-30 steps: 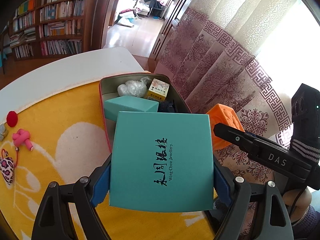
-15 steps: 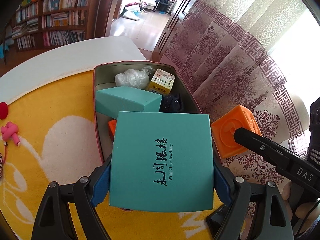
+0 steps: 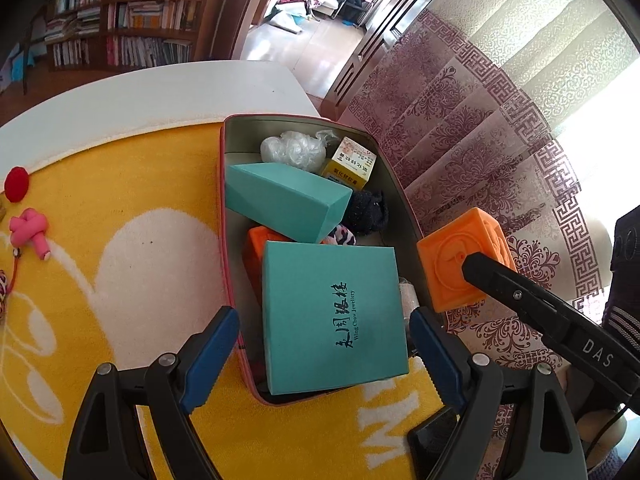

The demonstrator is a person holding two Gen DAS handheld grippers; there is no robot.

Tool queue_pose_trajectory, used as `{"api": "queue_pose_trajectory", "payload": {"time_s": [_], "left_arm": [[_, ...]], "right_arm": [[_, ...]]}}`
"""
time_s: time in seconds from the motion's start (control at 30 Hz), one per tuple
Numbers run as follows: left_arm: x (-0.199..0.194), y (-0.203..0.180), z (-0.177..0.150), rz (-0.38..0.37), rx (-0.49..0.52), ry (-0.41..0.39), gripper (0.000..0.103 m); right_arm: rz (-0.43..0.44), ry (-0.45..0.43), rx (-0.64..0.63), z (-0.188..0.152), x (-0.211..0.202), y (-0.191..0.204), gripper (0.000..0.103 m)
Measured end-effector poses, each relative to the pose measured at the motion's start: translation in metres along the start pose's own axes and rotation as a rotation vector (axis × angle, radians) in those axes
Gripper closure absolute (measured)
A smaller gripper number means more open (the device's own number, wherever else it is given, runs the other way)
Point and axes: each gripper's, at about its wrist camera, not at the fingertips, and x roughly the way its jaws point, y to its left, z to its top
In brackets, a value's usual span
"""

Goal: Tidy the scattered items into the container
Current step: 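Carry the gift box and orange block into the red tin and open both tools, then withdraw both tools and grasp the leopard plush with the left tool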

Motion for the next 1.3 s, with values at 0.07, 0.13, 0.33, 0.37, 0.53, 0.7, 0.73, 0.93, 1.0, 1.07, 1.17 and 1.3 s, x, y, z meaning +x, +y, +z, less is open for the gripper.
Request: {"api": "queue_pose_trajectory", "payload": {"time_s": [0.07,0.13,0.33,0.37,0.53,0.7,0.73,0.93,1.0,1.07,1.17,1.3], "left_arm": [[-0.005,0.005,-0.002,0.002,-0.013,-0.005,0.014],[-0.010,0.011,-0.005,0.006,-0.028,-0.008,0.014],[-0.028,0.030,-0.016,0.022,-0.076,-0.026,0.014],[-0.031,0.033,-0.018,0.025,-0.084,-0.029,0.014],[-0.040,0.050,-0.028,0.052,-0.128,-0.034,0.014],[-0.048,0.070,-0.034,0.091,-0.191,-0.058,0.001],[-0.050,0.074,-0.035,0.088,-0.202,-0.056,0.001],[-0.055,0.092,-0.041,0.093,-0.232,-0.053,0.001],[-0.057,0.096,-0.042,0.094,-0.235,-0.050,0.001],[-0.060,0.102,-0.045,0.099,-0.236,-0.049,0.001],[-0.067,0.113,-0.050,0.108,-0.244,-0.048,0.001],[-0.080,0.136,-0.059,0.123,-0.279,-0.055,0.001]], "right_arm": [[0.000,0.001,-0.013,0.005,0.005,0.004,0.045],[-0.005,0.011,-0.025,0.009,0.012,0.007,0.045],[-0.031,0.040,-0.074,0.018,0.036,0.017,0.045],[-0.033,0.047,-0.079,0.019,0.040,0.018,0.045],[-0.026,0.071,-0.071,0.022,0.051,0.020,0.043],[-0.031,0.051,-0.021,0.025,0.046,0.014,0.033],[-0.031,0.048,-0.016,0.025,0.044,0.014,0.033],[-0.039,0.036,0.019,0.018,0.035,0.013,0.033],[-0.042,0.033,0.027,0.014,0.032,0.016,0.033],[-0.041,0.028,0.025,0.012,0.029,0.022,0.033],[-0.030,0.013,0.001,0.009,0.025,0.039,0.033],[0.005,0.002,-0.044,0.006,0.023,0.071,0.033]]}}
